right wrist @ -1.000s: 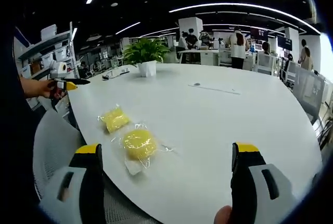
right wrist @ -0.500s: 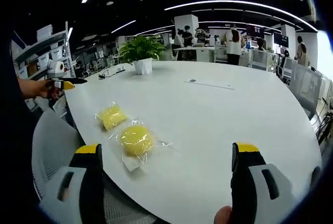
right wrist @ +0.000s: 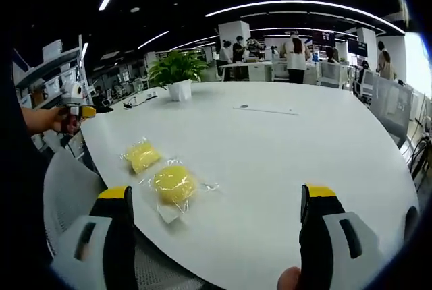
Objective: Compare the silicone blocks by pressing each to a similar depth, holding the contact briefly, and releasing to observe deformation and rebound differences across the visible hardness samples.
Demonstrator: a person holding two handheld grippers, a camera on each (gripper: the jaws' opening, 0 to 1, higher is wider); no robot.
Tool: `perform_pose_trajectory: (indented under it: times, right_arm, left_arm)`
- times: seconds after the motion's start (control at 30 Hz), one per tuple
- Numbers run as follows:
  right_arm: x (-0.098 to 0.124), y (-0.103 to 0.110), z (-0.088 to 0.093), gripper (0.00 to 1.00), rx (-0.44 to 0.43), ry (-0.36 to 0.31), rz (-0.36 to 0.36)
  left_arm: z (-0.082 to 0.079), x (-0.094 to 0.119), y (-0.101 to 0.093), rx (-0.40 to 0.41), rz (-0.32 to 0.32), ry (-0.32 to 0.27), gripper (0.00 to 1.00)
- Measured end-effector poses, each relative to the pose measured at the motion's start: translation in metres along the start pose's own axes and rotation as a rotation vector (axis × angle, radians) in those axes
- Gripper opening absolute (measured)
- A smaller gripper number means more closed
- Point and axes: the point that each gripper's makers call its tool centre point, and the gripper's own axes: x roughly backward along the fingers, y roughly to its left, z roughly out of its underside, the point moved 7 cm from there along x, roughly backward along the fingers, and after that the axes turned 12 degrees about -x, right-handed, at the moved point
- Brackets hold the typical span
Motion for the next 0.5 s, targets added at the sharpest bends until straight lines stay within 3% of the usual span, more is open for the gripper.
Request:
perform_pose_trajectory:
  times: [0.5]
  right_arm:
    - [0.001, -0.001, 0.000, 0.97, -0.011, -0.012, 0.002]
  left_arm:
    - [-0.008, -0.036, -0.025, 0.023, 0.071, 0.038, 1.00]
